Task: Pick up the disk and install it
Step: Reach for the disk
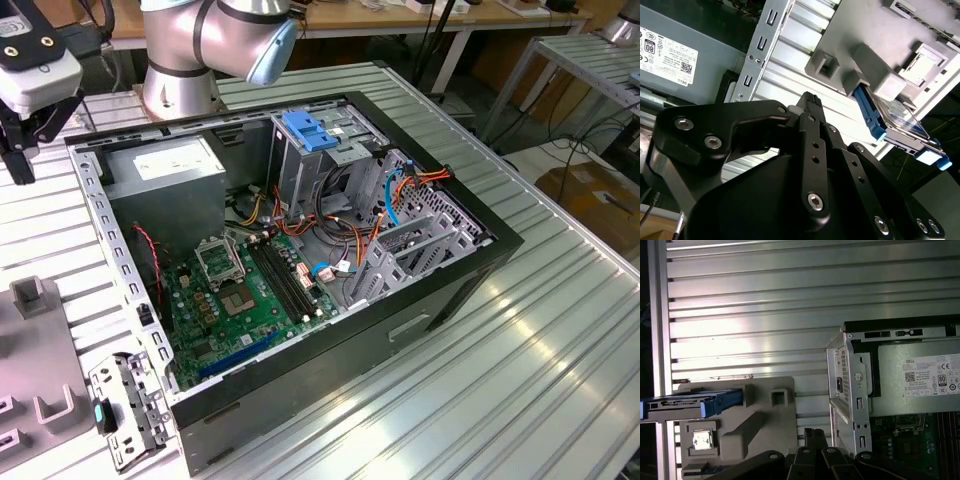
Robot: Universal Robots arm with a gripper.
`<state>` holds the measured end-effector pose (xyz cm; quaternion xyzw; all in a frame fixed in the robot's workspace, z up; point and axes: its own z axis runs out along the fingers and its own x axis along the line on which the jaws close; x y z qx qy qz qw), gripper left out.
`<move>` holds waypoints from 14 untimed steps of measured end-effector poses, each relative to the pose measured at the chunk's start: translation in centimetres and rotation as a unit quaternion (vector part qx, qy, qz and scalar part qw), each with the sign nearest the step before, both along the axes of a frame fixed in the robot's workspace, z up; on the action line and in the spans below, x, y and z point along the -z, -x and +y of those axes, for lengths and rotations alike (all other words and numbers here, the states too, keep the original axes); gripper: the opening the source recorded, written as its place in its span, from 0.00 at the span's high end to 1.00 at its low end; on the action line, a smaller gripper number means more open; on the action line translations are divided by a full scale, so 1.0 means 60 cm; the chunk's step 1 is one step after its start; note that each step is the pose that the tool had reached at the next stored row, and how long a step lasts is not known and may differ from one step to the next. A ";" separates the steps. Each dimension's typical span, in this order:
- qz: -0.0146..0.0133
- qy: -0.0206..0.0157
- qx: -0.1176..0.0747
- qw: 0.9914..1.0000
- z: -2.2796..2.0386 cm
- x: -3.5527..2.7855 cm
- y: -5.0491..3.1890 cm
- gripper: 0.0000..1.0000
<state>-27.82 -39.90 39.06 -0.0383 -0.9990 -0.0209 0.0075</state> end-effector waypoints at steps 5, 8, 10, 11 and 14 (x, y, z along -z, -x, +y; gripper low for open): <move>0.002 0.000 0.000 1.000 0.0000 0.000 0.019 0.89; 0.003 0.000 0.000 1.000 0.0000 0.001 0.029 0.89; 0.003 0.000 0.000 1.000 0.0000 0.001 0.033 0.89; 0.004 0.000 0.000 1.000 0.0000 0.001 0.038 0.89; 0.005 0.000 0.000 1.000 0.0000 0.001 0.045 0.89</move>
